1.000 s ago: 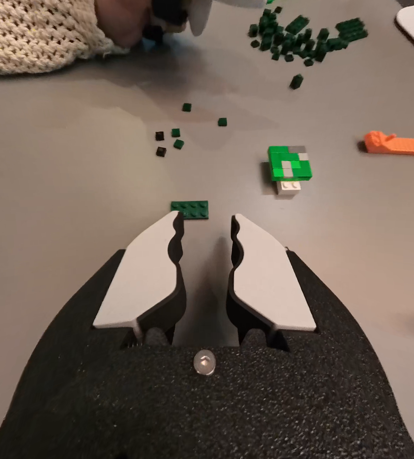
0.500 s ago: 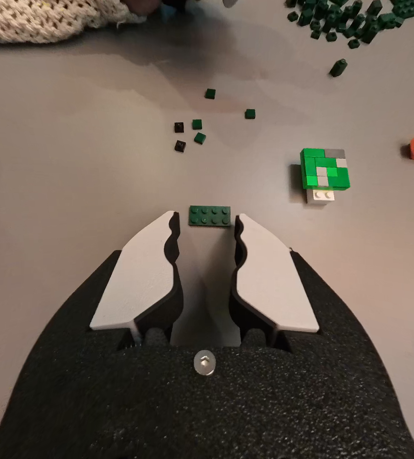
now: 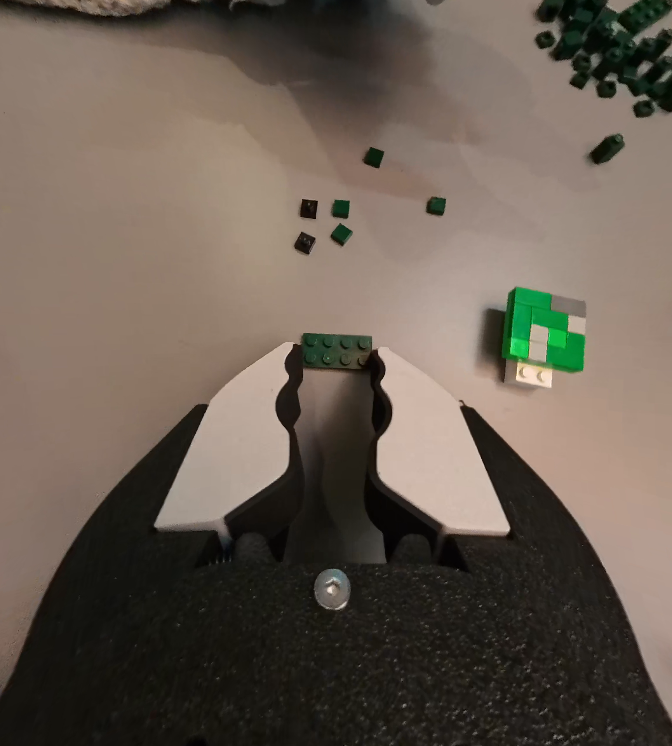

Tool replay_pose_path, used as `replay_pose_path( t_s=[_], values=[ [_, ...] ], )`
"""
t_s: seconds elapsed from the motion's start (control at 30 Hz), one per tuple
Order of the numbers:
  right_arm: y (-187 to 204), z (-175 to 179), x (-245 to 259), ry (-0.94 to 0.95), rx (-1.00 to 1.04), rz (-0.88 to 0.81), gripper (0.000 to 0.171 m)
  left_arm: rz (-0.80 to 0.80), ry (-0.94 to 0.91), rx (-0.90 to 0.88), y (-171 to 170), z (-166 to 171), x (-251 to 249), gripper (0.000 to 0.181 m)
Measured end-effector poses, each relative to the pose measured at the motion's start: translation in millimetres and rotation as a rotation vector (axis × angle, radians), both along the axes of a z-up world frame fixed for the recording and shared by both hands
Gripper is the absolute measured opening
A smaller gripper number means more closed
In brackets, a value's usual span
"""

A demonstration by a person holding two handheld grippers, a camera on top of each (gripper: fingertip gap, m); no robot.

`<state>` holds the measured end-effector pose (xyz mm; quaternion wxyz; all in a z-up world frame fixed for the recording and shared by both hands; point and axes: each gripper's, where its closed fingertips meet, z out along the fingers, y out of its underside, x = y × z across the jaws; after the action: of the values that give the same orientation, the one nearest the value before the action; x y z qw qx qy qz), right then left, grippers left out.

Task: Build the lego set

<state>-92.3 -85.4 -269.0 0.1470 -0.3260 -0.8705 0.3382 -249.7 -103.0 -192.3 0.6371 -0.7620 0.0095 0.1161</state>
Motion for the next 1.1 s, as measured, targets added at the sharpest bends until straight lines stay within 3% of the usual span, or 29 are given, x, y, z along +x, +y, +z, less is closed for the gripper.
replay_pose_path(
  t_s=[0.13,0.27,0.5,1.1],
  values=[
    [1.6,8.8,-8.0,-0.049,-0.035,-0.02,0.038,0.001,0.0,-0.001,0.1,-0.1,0.0,0.043],
    [-13.3,38.7,-25.8,0.028,-0.16,-0.151,0.031,0.003,-0.004,0.001,0.0,0.1,-0.4,0.043],
    [-37.2,17.6,-35.6,0.0,0.005,-0.218,0.02,0.003,-0.001,0.0,0.1,-0.1,0.0,0.043],
    [-39.4,-0.1,-42.8,-0.099,0.058,-0.349,0.008,0.0,0.005,-0.009,1.0,-1.2,0.9,0.043]
  ],
)
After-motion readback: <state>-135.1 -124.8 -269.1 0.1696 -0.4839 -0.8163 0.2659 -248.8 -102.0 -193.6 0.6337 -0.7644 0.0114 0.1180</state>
